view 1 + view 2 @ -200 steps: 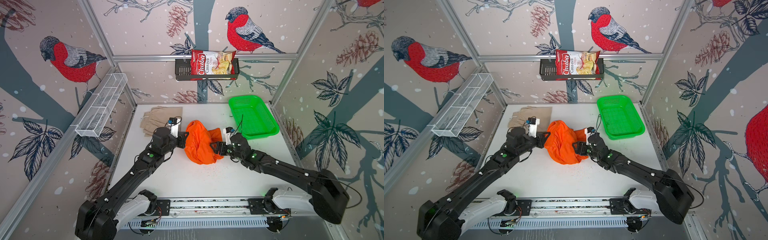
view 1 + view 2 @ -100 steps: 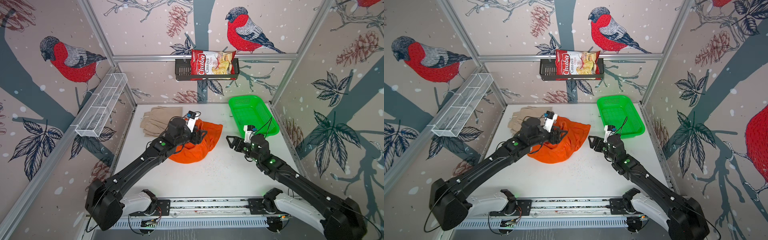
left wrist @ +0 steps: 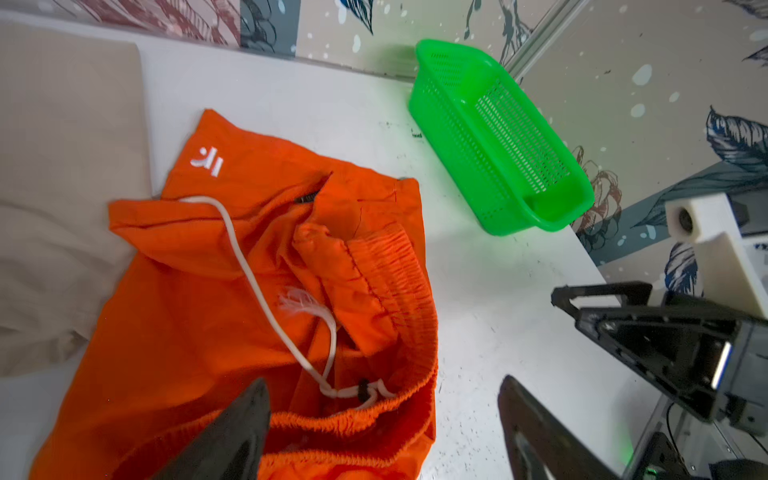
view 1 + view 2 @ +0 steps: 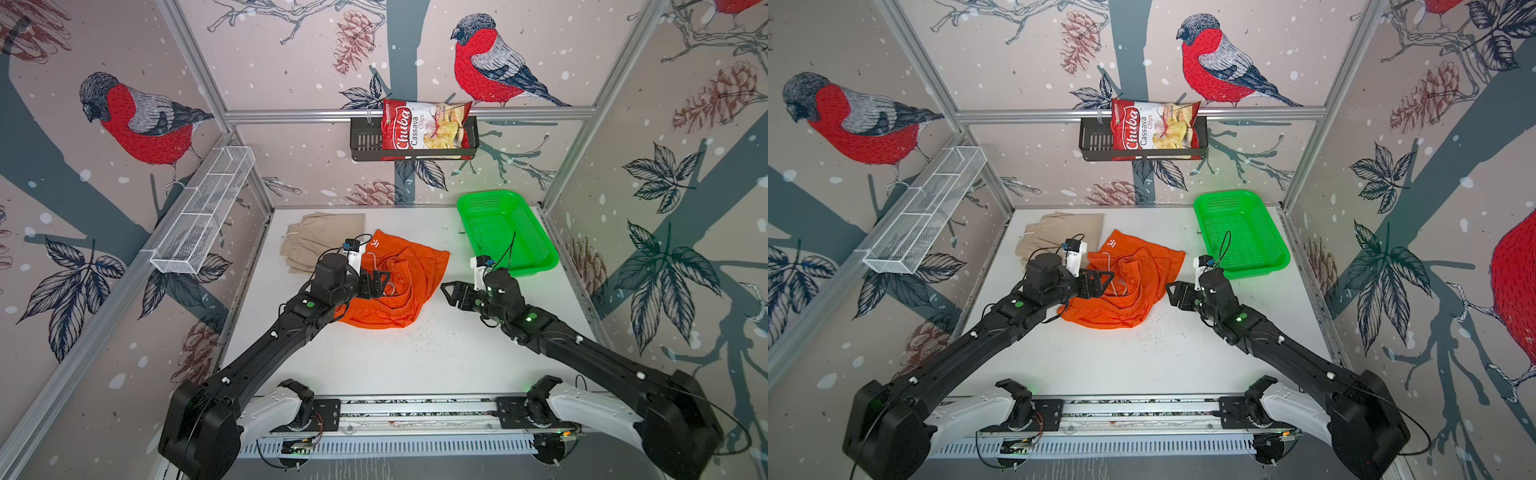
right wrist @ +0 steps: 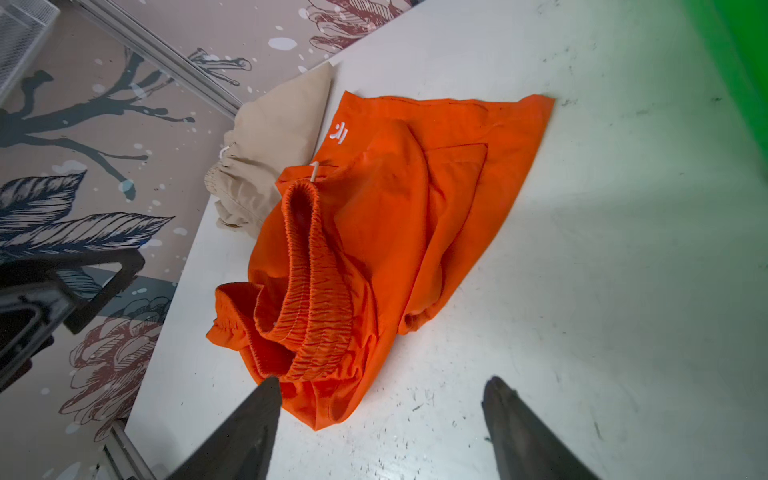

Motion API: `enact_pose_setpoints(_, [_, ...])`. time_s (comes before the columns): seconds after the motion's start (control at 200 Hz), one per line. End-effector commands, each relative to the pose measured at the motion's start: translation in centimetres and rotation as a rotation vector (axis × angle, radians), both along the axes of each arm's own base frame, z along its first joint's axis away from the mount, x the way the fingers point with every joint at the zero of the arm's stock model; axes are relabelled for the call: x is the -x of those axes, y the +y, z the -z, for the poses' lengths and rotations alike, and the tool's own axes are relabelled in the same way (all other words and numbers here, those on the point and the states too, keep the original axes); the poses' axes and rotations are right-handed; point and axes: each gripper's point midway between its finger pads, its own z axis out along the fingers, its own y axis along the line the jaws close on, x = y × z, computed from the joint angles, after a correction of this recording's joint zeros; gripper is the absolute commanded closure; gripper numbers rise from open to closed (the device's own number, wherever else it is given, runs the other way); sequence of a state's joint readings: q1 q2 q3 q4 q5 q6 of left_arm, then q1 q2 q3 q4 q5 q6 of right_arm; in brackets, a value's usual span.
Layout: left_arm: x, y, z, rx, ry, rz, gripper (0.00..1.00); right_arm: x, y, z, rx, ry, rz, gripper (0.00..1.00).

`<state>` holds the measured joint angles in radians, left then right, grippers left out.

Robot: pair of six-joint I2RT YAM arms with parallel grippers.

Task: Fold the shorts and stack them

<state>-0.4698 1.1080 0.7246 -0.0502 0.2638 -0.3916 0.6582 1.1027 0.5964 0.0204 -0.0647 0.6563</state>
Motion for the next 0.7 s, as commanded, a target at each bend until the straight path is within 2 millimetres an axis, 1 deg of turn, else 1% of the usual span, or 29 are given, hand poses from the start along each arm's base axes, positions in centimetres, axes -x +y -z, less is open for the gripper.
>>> enact_pose_setpoints(0.0, [0.3,-1.0,1.3,0.029,0.033,0.056,0.15,-1.2,-0.7,1.3,0.065,0.040,0.047,0.22])
enact_pose_setpoints(0.09, [0.4,-1.4,3.0,0.029,0.084,0.070,0.15,-2.6,-2.2,2.5,0.098,0.069,0.099,0.22])
enact_pose_setpoints(0.18, [0.3,-1.9,3.9,0.038,0.111,0.089,0.16,-4.3,-3.3,2.4,0.110,0.043,0.131,0.22])
enact_pose_setpoints(0.2, [0.3,-2.0,4.0,0.041,0.112,0.093,0.16,-4.6,-3.4,2.0,0.109,0.025,0.131,0.22])
enact_pose_setpoints(0.205, [0.3,-2.0,4.0,0.042,0.113,0.096,0.16,-4.8,-3.4,2.4,0.116,0.033,0.132,0.22])
enact_pose_setpoints(0.225, [0.2,-2.1,4.0,0.046,0.113,0.099,0.16,-5.2,-3.5,2.6,0.126,0.030,0.132,0.22])
enact_pose_setpoints(0.35, [0.4,-2.9,4.4,0.077,0.117,0.136,0.16,-7.9,-3.1,1.7,0.162,-0.014,0.114,0.22])
enact_pose_setpoints(0.365, [0.4,-3.0,4.4,0.084,0.115,0.145,0.16,-8.3,-2.8,1.4,0.163,-0.020,0.110,0.22])
enact_pose_setpoints(0.43, [0.9,-3.8,4.3,0.118,0.111,0.187,0.17,-9.2,-2.1,1.5,0.174,-0.012,0.086,0.23])
enact_pose_setpoints(0.5, [1.0,-4.2,4.5,0.111,0.102,0.204,0.17,-9.7,-0.5,1.1,0.147,-0.004,0.036,0.23])
enact_pose_setpoints(0.59, [0.4,-3.5,5.2,0.072,0.106,0.142,0.17,-8.9,2.6,0.3,0.116,-0.013,-0.062,0.23])
enact_pose_setpoints(0.69, [-0.6,-1.7,6.0,0.046,0.147,0.018,0.17,-7.3,6.3,-0.1,0.109,-0.023,-0.158,0.22])
